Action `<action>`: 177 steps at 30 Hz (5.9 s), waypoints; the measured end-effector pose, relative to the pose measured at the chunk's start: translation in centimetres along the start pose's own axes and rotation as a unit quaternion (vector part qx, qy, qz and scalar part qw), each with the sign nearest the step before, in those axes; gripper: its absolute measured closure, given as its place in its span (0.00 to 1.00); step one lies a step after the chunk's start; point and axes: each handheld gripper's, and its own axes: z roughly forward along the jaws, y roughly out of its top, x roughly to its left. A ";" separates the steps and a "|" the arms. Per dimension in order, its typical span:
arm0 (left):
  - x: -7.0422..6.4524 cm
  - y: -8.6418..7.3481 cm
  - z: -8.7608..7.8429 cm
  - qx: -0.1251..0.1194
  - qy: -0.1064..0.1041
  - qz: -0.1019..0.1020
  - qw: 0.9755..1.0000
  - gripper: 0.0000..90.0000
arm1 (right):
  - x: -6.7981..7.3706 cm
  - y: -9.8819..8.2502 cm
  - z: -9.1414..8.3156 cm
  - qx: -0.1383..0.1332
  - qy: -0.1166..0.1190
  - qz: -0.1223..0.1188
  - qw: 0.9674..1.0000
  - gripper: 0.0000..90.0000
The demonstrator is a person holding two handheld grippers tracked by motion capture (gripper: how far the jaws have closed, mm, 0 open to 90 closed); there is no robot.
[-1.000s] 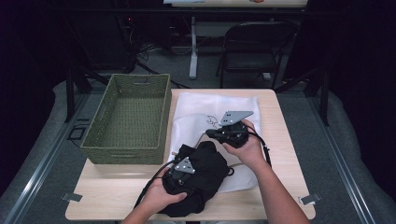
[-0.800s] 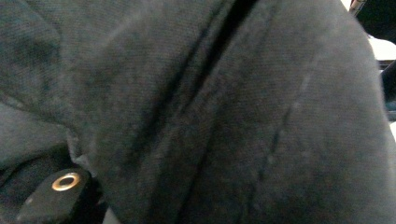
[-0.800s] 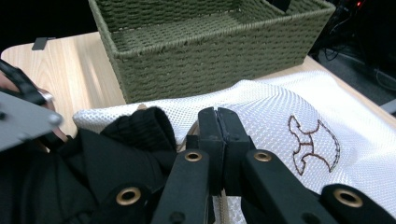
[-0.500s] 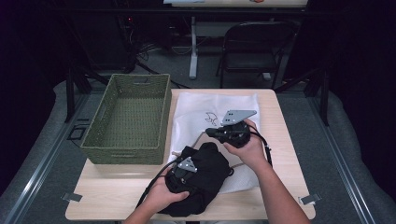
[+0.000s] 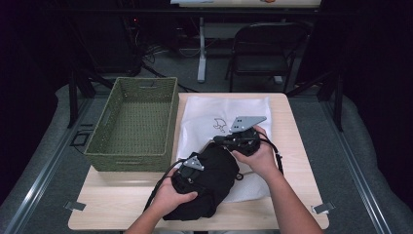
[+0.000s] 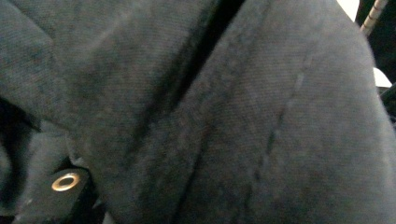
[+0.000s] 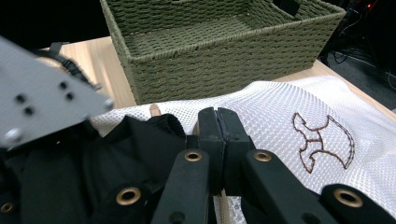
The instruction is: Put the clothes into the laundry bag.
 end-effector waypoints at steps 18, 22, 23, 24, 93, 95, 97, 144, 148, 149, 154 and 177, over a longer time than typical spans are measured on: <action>1.4 1.9 -0.1 0.000 0.017 -0.055 0.998 0.73 | 0.3 0.1 0.0 -0.003 0.003 -0.006 1.000 0.99; 1.5 2.3 0.6 0.005 0.027 -0.059 0.998 0.72 | 0.2 0.0 0.1 -0.002 0.004 -0.004 1.000 1.00; 1.5 2.3 0.6 0.005 0.027 -0.059 0.998 0.72 | 0.2 0.0 0.1 -0.002 0.004 -0.004 1.000 1.00; 1.7 2.3 0.9 0.002 0.031 -0.064 0.997 0.72 | 0.1 -0.1 0.2 0.000 0.004 -0.003 1.000 1.00; 0.8 2.7 0.3 -0.020 0.105 -0.034 0.994 0.24 | -1.5 -1.6 -0.1 0.014 -0.018 0.022 1.000 0.99; 0.7 2.6 -0.1 -0.031 0.097 -0.045 0.994 0.23 | -1.5 -1.6 -0.2 0.014 -0.020 0.022 0.999 0.99; 0.6 2.5 -0.7 -0.039 0.095 -0.048 0.994 0.23 | -1.5 -1.6 -0.2 0.014 -0.020 0.022 0.999 0.99; 3.4 0.1 -1.1 -0.036 0.145 -0.098 0.984 0.13 | -1.0 -1.5 0.1 0.020 -0.016 0.012 1.000 0.99; 3.9 -0.4 -0.6 -0.044 0.102 -0.111 0.988 0.24 | -0.9 -1.5 0.0 0.017 -0.014 0.013 1.000 0.99; 4.0 -0.4 -0.6 -0.045 0.097 -0.110 0.988 0.27 | -0.9 -1.5 0.0 0.016 -0.014 0.014 1.000 0.99; 3.8 -0.6 -0.3 -0.056 0.095 -0.105 0.988 0.37 | -0.9 -1.4 0.0 0.016 -0.014 0.013 1.000 0.99; 2.6 -0.5 0.0 -0.070 0.103 -0.064 0.990 0.83 | -0.5 -1.4 0.3 0.018 -0.009 0.009 1.000 0.99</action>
